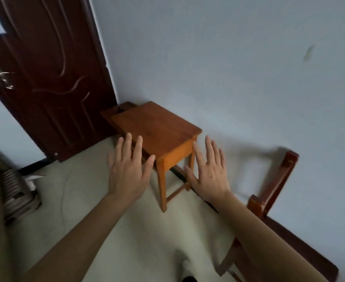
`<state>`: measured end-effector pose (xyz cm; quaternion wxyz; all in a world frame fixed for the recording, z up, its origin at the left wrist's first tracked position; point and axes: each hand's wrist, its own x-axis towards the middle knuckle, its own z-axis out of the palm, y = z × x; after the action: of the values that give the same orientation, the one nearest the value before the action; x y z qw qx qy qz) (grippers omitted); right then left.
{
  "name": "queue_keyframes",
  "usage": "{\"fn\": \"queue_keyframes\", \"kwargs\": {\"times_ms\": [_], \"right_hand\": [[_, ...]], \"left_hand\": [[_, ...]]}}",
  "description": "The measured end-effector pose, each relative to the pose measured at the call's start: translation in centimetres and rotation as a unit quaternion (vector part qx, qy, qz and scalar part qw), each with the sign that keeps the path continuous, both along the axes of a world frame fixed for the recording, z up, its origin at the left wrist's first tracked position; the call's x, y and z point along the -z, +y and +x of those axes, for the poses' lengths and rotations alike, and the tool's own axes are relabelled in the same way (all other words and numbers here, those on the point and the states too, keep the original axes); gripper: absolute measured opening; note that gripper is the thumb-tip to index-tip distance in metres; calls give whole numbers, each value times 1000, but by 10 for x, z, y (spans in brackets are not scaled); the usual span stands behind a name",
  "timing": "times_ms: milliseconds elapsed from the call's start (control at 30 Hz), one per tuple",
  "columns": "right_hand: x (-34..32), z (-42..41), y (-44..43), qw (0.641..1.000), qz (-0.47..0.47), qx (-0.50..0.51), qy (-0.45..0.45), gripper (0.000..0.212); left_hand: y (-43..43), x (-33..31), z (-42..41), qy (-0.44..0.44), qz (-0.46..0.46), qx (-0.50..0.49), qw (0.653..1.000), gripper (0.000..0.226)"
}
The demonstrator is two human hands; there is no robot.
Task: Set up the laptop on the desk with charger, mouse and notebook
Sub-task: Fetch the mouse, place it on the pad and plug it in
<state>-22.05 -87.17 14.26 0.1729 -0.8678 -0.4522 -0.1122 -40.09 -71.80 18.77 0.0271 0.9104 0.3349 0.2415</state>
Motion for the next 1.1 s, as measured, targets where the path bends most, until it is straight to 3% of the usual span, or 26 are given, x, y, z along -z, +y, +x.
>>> {"fn": "queue_keyframes", "kwargs": {"times_ms": [300, 600, 800, 1100], "right_hand": [[-28, 101, 255, 996, -6, -93, 13, 69], [-10, 102, 481, 982, -47, -183, 18, 67], [11, 105, 636, 988, -66, -133, 43, 68], [15, 161, 788, 996, -42, -32, 76, 69]], "left_hand": [[208, -29, 79, -7, 18, -110, 994, 68], [410, -3, 73, -16, 12, -165, 986, 61], [577, 9, 81, 20, -31, -130, 991, 63], [771, -12, 156, 57, -51, -53, 996, 76]]}}
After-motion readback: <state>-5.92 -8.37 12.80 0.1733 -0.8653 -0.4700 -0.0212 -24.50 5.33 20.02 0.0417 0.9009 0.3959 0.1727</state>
